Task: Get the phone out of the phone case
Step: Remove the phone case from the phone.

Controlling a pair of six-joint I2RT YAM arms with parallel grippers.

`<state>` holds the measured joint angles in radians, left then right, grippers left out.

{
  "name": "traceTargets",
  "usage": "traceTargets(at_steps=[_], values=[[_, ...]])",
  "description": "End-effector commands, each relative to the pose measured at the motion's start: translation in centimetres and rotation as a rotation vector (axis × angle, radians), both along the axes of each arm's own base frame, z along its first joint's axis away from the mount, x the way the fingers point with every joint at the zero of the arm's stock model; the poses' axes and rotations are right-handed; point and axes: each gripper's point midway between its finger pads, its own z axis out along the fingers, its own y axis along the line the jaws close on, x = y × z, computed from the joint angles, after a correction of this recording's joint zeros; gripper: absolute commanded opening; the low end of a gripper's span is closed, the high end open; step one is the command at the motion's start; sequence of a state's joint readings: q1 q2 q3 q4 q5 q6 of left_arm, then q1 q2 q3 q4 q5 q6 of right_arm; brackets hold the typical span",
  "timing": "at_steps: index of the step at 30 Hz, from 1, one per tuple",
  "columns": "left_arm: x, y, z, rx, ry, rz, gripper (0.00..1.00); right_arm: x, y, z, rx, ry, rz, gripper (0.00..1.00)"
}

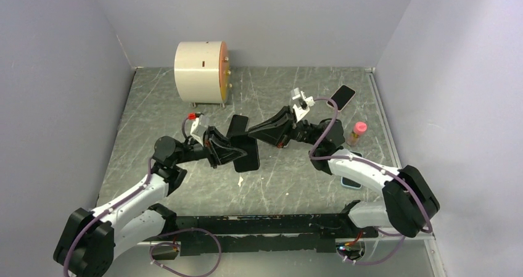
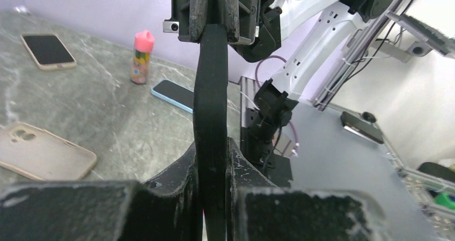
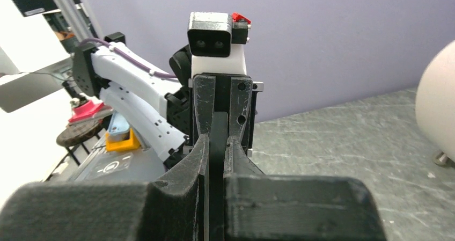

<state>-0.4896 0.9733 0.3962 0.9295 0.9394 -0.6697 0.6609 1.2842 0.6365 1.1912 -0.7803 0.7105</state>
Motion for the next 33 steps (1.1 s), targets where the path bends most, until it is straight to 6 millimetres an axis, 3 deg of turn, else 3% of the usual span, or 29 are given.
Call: traceTargets(at_steps=[1, 6, 16, 33], values=[[-1.9, -0.5, 1.7, -0.021, -0.243, -0.031, 0.03, -2.4, 0.1, 3.3, 0.042, -0.080, 0.138, 0.00], [-1.8, -1.2, 0.9, -0.001, -0.365, -0.023, 0.03, -3.1, 0.4, 3.5, 0.005, -0.058, 0.213, 0.00], [-1.8, -1.9, 1.5, 0.006, -0.552, -0.005, 0.02, -4.4, 0.4, 3.4, -0.033, -0.008, 0.350, 0.00], [-2.6, -1.9, 1.3, 0.076, -0.643, 0.057, 0.02, -1.4, 1.5, 1.8, -0.091, 0.252, 0.382, 0.00]])
